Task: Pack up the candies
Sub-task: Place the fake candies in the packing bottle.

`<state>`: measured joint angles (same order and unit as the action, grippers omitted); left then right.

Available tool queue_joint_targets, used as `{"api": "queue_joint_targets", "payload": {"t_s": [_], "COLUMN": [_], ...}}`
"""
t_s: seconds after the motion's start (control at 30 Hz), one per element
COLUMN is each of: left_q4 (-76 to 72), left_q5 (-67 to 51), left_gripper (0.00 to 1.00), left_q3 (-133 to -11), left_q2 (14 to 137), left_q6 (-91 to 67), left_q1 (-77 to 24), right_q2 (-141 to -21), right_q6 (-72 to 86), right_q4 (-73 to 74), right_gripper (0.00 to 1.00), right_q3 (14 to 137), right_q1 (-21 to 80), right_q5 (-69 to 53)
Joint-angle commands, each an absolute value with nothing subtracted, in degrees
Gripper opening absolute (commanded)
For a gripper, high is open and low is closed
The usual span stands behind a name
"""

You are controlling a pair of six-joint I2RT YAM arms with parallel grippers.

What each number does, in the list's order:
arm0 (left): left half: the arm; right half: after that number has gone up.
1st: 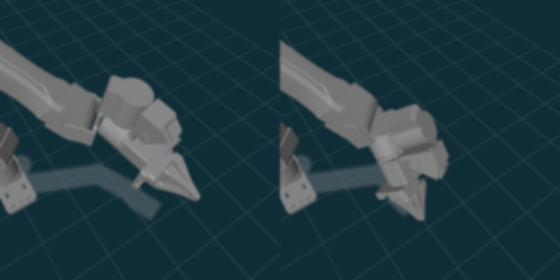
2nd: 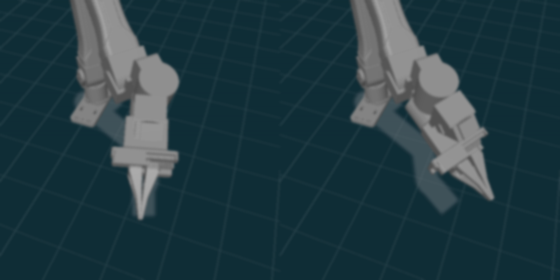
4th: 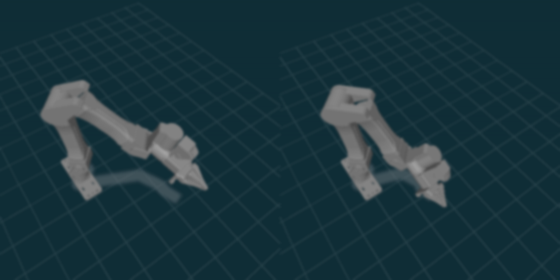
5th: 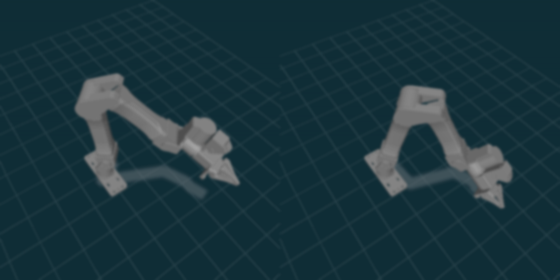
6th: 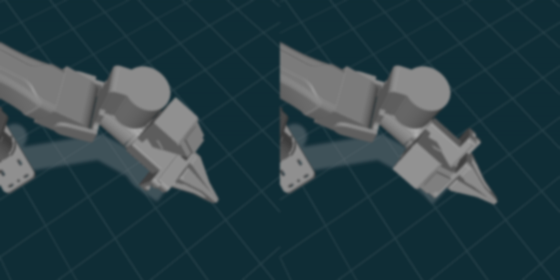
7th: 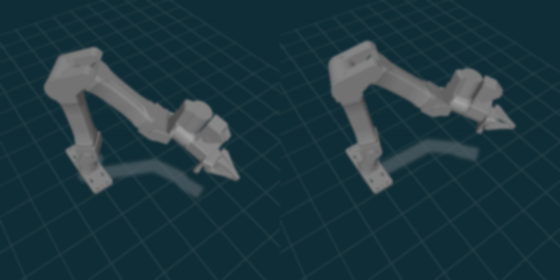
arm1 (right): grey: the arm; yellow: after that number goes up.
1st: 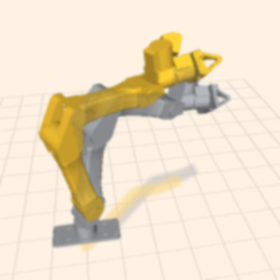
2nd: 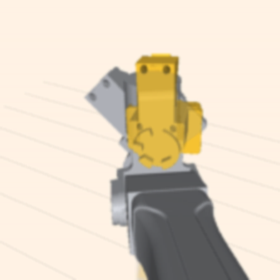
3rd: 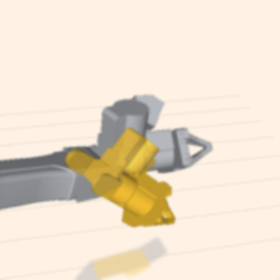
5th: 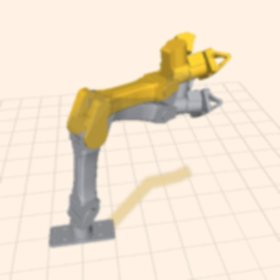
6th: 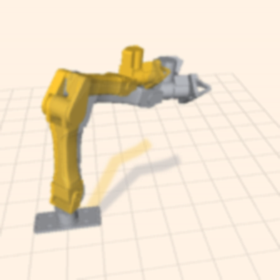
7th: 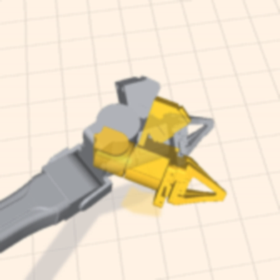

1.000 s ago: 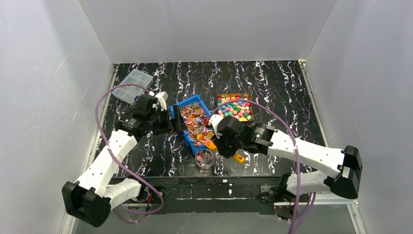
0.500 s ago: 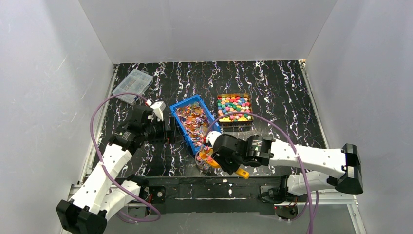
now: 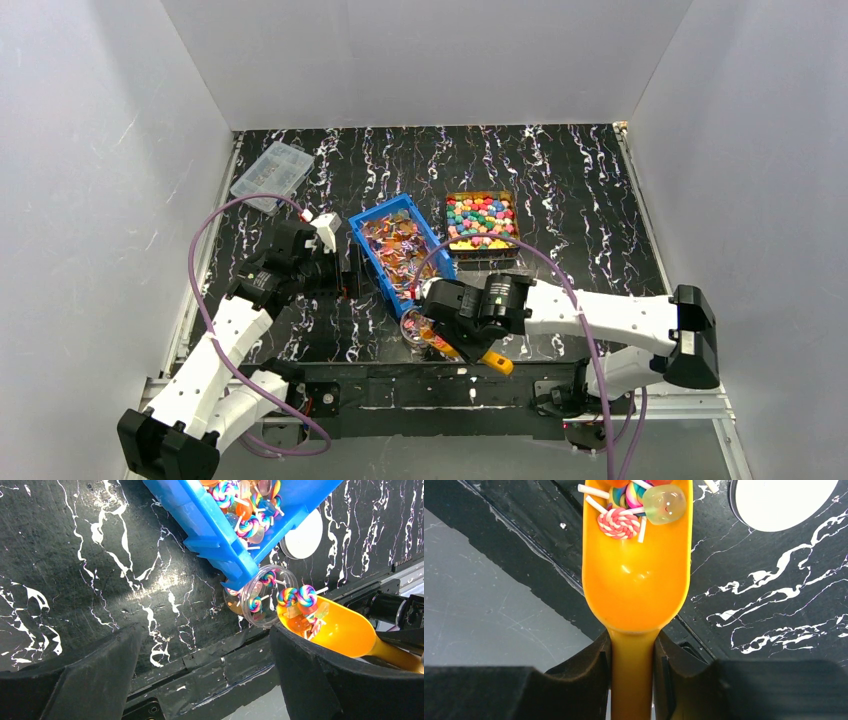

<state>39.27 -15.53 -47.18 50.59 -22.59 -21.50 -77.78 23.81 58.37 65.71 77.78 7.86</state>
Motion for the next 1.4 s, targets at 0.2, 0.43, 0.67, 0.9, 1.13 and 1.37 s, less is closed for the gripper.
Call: {"api": "queue_joint_targets", "payload": {"t_s": [0.2, 0.43, 0.67, 0.9, 1.13, 1.37], "left_q4": [40.3, 40.6, 40.8, 40.9, 40.9, 40.9], "left_q5": [-14.4, -14.2, -13.5, -13.5, -13.3, -13.3], "left_gripper": [0.98, 0.98, 0.98, 0.98, 0.98, 0.98], "left_q3": [-46.7, -46.2, -46.0, -45.7, -45.6, -45.5], "left_q2": [49.0, 46.8, 44.9, 43.7, 43.1, 42.6], "left_q6": [-21.6, -21.6, -21.5, -21.5, -21.5, -21.5], "left_q1": [-21.6, -21.5, -21.5, -21.9, -22.7, -23.2], "right_q2": [-85.2, -90.8, -94.9, -96.6, -96.1, -95.2], "right_q6": [25.4, 25.1, 25.0, 26.2, 27.6, 28.5], "right_q4": [68.0, 74.5, 79.6, 81.4, 81.5, 81.4], "right_gripper": [0.01, 0.01, 0.01, 0.01, 0.01, 0.01], "right_q3": [77.1, 83.4, 88.5, 92.2, 92.3, 93.3], "right_q1": [78.1, 78.1, 77.7, 76.5, 74.3, 72.0], "right_q5": [6.9, 6.5, 5.7, 3.7, 0.6, -2.9]}}
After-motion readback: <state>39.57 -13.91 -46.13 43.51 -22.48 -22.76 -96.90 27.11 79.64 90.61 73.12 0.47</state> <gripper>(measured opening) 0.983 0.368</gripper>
